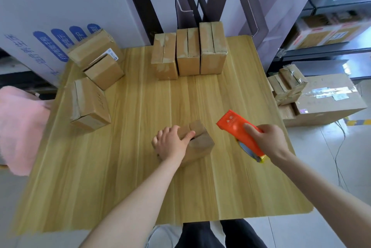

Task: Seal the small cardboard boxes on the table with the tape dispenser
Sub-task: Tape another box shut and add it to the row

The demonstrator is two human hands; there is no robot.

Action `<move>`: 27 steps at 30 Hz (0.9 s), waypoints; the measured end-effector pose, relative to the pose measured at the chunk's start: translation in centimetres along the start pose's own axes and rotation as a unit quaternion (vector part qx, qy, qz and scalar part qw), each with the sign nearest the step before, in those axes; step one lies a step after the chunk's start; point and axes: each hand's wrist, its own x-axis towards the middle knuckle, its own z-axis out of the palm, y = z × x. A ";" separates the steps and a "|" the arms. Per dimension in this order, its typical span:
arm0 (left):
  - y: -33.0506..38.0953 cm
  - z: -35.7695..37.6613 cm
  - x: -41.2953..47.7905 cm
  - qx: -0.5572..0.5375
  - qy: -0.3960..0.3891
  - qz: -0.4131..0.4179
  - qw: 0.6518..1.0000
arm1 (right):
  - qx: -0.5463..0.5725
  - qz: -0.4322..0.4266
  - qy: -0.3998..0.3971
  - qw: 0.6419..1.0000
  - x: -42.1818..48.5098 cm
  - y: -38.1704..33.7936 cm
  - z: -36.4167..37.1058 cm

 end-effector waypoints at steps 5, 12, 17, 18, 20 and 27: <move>1.7 -0.5 -2.6 -0.170 -0.082 -0.182 0.965 | 0.236 -0.038 -0.051 0.970 -2.6 -1.1 -2.3; 3.7 -6.6 -4.0 -0.415 -0.031 -0.082 0.906 | 0.283 -0.114 -0.057 0.951 -5.0 -3.5 -5.0; 6.1 -14.9 -4.8 -0.550 -0.143 0.045 0.822 | 0.296 -0.158 -0.058 0.940 -5.7 -5.5 -6.1; 6.4 -16.0 -5.0 -0.547 -0.166 0.056 0.819 | 0.299 -0.166 -0.059 0.938 -5.8 -5.8 -6.2; 6.7 -17.5 -5.3 -0.539 -0.177 0.077 0.820 | 0.296 -0.177 -0.054 0.937 -5.9 -6.3 -6.4; 6.4 -18.8 -5.6 -0.579 -0.124 0.093 0.800 | 0.298 -0.189 -0.058 0.934 -6.1 -7.4 -6.4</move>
